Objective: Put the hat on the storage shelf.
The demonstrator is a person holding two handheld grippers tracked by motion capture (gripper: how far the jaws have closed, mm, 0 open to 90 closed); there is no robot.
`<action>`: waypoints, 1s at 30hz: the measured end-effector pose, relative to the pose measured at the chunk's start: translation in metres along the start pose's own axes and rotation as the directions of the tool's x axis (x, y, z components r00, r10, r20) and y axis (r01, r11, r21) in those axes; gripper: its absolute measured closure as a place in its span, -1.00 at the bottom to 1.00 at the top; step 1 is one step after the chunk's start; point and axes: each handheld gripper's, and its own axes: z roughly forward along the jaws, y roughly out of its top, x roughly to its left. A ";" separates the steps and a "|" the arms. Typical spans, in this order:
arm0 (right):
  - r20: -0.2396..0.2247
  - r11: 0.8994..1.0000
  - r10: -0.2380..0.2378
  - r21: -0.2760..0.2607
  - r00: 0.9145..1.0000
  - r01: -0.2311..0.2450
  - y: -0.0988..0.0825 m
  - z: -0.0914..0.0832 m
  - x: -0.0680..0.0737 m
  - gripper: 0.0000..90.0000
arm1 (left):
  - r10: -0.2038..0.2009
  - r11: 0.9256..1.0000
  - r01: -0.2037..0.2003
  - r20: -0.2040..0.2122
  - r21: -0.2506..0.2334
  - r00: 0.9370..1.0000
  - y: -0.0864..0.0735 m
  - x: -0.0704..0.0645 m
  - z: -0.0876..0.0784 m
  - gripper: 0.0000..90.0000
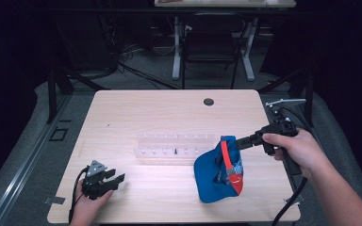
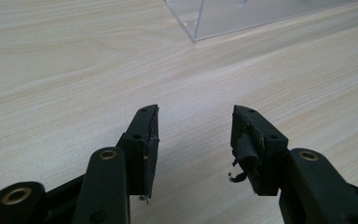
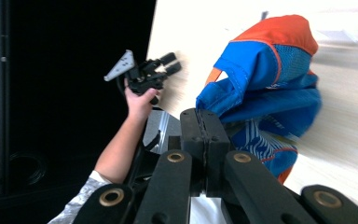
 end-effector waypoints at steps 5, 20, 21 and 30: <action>-0.028 0.999 -0.031 -0.017 0.999 0.030 0.002 -0.004 0.013 1.00 | 0.002 1.000 -0.002 0.001 0.006 1.000 0.000 -0.001 0.000 0.15; -0.076 0.997 -0.048 -0.059 0.996 0.044 0.007 -0.016 0.025 1.00 | 0.002 1.000 -0.002 0.004 -0.003 1.000 0.001 -0.002 0.000 0.15; -0.082 0.997 -0.048 -0.069 0.996 0.042 0.009 -0.017 0.027 1.00 | 0.006 1.000 -0.006 0.004 -0.001 1.000 0.001 -0.002 0.000 0.15; -0.112 0.996 -0.064 -0.074 0.992 0.056 0.017 -0.012 0.038 1.00 | -0.001 1.000 0.001 0.009 -0.004 1.000 0.001 -0.003 0.000 0.14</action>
